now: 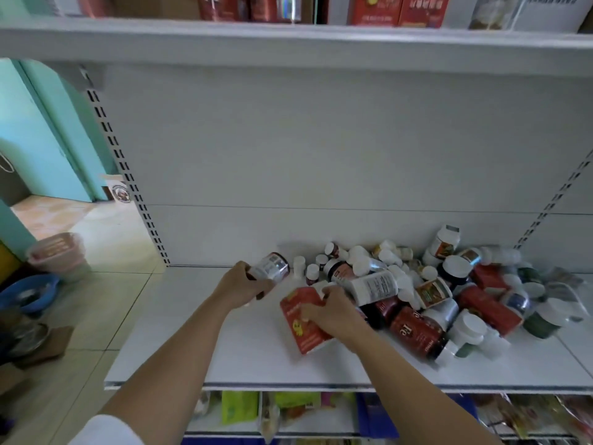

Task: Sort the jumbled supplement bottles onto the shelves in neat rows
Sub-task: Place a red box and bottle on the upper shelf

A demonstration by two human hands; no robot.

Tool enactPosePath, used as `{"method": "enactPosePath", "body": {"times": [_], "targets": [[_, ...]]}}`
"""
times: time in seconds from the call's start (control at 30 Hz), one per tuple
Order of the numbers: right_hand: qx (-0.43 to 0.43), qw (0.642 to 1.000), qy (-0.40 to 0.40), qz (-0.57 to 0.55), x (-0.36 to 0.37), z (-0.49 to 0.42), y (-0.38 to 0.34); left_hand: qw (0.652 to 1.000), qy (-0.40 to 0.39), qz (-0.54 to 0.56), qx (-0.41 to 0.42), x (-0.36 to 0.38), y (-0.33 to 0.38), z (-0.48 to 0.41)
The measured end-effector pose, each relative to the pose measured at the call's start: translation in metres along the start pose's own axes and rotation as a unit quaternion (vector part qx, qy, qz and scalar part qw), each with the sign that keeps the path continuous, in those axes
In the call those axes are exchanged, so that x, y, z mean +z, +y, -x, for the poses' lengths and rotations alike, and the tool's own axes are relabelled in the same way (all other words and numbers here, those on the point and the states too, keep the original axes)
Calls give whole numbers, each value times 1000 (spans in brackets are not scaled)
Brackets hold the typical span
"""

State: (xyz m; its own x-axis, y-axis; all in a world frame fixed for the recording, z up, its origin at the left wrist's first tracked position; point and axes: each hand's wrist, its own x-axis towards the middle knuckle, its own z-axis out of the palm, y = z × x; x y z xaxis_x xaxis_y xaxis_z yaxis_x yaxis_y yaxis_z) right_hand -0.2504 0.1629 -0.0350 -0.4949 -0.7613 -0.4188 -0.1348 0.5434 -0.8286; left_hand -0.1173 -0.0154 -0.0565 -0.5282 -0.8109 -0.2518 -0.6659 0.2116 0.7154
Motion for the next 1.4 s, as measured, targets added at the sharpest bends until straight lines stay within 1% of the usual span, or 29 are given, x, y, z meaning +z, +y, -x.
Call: {"method": "enactPosePath", "body": {"times": [0.07, 0.1, 0.17, 0.2, 0.27, 0.37, 0.4, 0.5, 0.57, 0.7, 0.8, 0.9, 1.03, 1.17, 1.23, 1.27, 1.33, 1.4], "targets": [[-3, 992, -15, -121, -4, 18, -11, 999, 0, 46, 20, -17, 8, 29], [-8, 984, -20, -178, -6, 32, -18, 997, 13, 72, 31, -25, 15, 46], [-21, 962, -21, -270, -4, 75, -39, 991, 65, 109, 48, -54, 27, 95], [-32, 954, -18, -297, -6, 87, -46, 986, 96, 124, 55, -61, 33, 110], [-56, 944, -23, -325, -10, 104, -57, 971, 141, 180, 69, -73, 43, 130], [-72, 931, -28, -356, -11, 135, -78, 937, 172, 288, 97, -93, 55, 162], [-75, 925, -27, -371, -10, 149, -86, 925, 173, 320, 111, -101, 59, 177], [-106, 915, -30, -388, -6, 184, -109, 891, 137, 403, 159, -124, 70, 210], [-129, 919, -29, -372, -4, 205, -123, 879, 117, 424, 185, -140, 79, 230], [-200, 921, -5, -335, -6, 240, -157, 881, 100, 389, 248, -177, 106, 265], [-256, 899, 5, -355, -16, 263, -186, 883, 97, 364, 280, -205, 130, 285], [-320, 883, -10, -344, -33, 281, -214, 882, 93, 325, 328, -228, 158, 297], [-369, 882, 14, -292, -59, 286, -246, 872, 69, 302, 379, -249, 195, 292], [-412, 870, 48, -265, -99, 274, -273, 863, 13, 331, 382, -260, 231, 265], [-435, 871, 74, -216, -129, 254, -281, 862, -2, 334, 382, -260, 250, 246], [-441, 875, 94, -174, -145, 241, -283, 867, -6, 321, 382, -258, 260, 237], [-438, 888, 120, -68, -178, 221, -285, 885, -2, 277, 375, -251, 278, 221], [-415, 900, 126, 45, -208, 206, -285, 899, 3, 245, 363, -242, 293, 206]]}}
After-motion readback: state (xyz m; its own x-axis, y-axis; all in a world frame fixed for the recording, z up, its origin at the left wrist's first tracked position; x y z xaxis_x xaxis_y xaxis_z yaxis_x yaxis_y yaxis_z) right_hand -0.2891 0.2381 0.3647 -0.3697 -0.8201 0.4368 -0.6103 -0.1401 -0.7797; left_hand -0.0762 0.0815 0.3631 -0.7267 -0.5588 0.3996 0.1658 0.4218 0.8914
